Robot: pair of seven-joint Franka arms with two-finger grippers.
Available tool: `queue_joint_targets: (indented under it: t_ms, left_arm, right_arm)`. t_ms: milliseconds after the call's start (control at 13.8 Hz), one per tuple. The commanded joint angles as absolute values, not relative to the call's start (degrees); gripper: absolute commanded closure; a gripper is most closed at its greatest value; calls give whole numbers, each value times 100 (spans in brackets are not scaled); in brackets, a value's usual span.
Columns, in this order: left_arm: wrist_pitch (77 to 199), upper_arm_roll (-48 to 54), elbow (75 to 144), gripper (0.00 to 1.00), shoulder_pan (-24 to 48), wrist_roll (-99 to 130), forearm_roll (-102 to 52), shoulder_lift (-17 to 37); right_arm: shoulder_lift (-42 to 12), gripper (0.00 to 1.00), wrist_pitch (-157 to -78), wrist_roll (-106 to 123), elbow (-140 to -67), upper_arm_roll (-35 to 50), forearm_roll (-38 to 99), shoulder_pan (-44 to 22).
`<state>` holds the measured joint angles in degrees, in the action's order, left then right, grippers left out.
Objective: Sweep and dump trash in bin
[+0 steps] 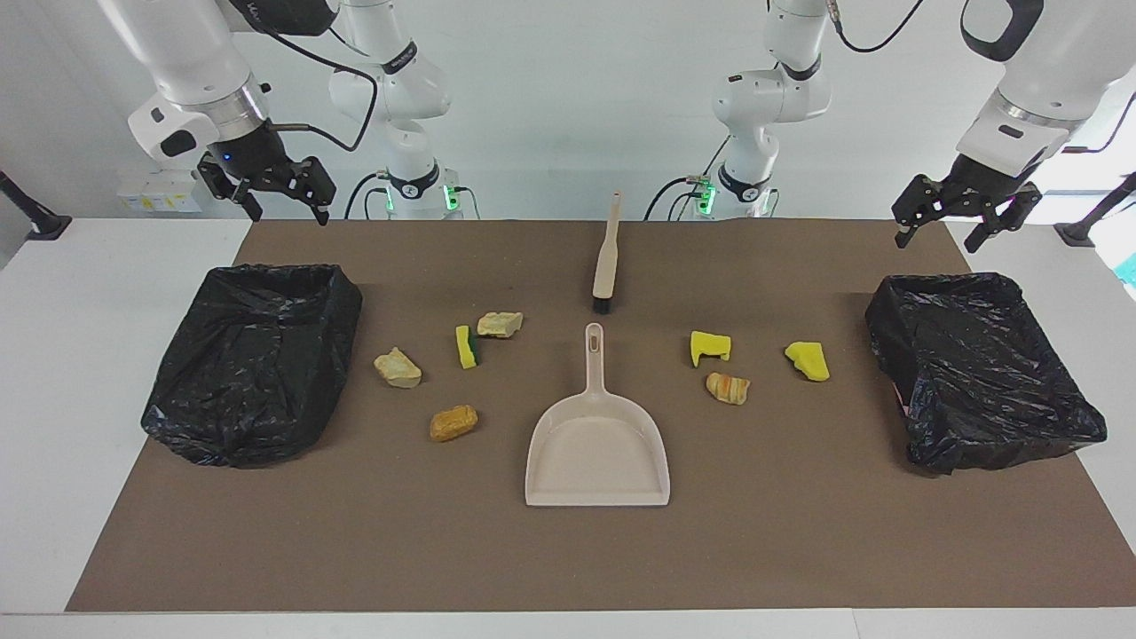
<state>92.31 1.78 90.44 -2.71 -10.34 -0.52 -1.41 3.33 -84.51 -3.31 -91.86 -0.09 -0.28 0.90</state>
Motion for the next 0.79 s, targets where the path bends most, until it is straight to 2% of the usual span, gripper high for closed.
queue_joint_targets:
  t_ms: [0, 217, 434, 723]
  left_arm:
    - [9237, 167, 9228, 0, -281, -1055, -88, -299]
    - [9237, 167, 9246, 0, -237, -1037, -97, -325]
    - [9237, 176, 9342, 0, -202, -993, -97, -386]
    - [9325, 246, 10017, 0, -19, -906, -97, -807]
  right_arm:
    - [554, 0, -8752, -360, -9518, 88, 62, -191]
    - [502, 0, -8763, -545, -9712, 123, 79, -333]
    - [221, 0, -8903, -877, -9686, 132, 88, -746]
    - [-201, 0, -9412, -1107, -9659, 132, 307, -1106]
